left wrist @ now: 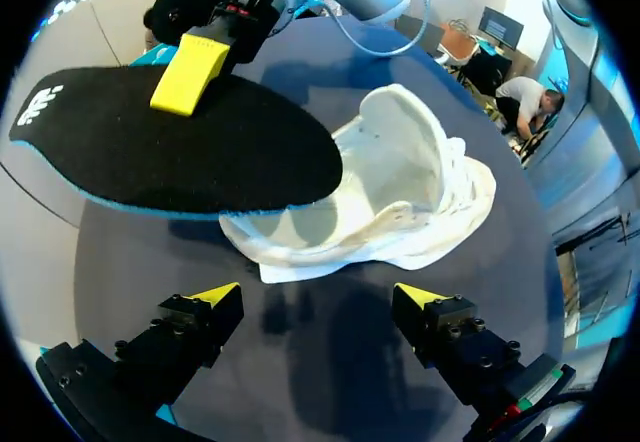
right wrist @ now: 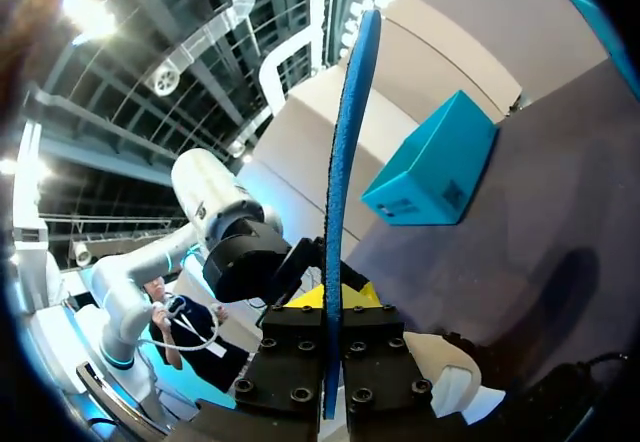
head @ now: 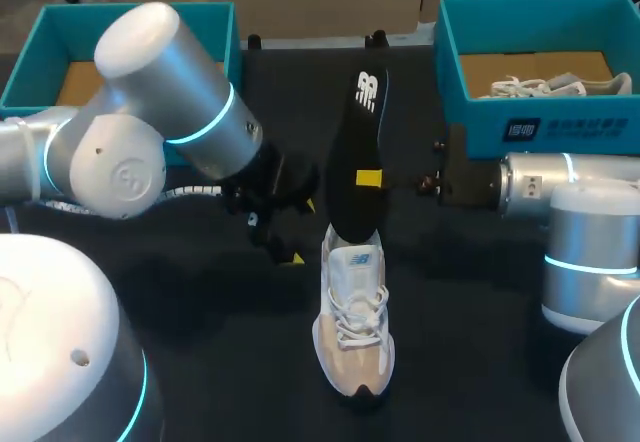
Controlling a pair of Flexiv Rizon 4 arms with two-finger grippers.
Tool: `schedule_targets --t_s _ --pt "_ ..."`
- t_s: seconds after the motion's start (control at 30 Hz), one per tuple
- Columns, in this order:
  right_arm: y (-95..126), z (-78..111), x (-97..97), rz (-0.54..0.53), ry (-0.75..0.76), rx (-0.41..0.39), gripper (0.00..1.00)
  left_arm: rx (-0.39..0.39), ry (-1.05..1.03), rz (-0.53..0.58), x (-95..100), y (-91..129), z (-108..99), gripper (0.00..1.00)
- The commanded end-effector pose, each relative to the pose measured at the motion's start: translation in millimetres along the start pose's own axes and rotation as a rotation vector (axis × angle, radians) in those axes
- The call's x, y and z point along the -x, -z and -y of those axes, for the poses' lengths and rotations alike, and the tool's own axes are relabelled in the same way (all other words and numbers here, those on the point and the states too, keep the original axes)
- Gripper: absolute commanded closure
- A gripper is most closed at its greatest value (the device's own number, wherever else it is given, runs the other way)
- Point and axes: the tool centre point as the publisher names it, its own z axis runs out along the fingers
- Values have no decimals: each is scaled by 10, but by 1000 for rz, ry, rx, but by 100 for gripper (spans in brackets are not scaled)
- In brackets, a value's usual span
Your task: Take the shoe out of the shoebox, open the shoe tongue, remove and reinsert the insole, then place the shoe into the shoebox
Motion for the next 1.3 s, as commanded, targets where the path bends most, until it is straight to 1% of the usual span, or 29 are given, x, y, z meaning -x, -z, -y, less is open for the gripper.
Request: schedule_targets --t_s 0.03,0.17,0.2,0.27,0.37,0.5,0.67,1.03,1.3 --pt "-18 4 7 2 0 0 100 -3 -1 1 2 -20 -9 0" --pt "-18 4 7 2 0 0 100 -3 -1 1 2 -20 -9 0" --pt "-20 5 20 1 2 3 100 -29 -11 -5 0 -45 -7 0" --pt "-23 7 42 1 19 18 100 -26 -10 -4 -1 -80 -14 0" --pt "-16 -7 51 -2 36 37 100 -47 -20 -3 -1 -108 -24 0" --pt "-14 -41 50 2 51 47 100 -49 -26 -1 -5 -154 -35 0" --pt "-11 -58 73 9 61 67 100 -58 -31 2 0 -154 -22 0" --pt "24 29 132 15 64 114 100 -60 -41 15 -3 -186 31 0" --pt "51 67 136 12 71 122 100 -66 -24 29 23 -251 53 0"
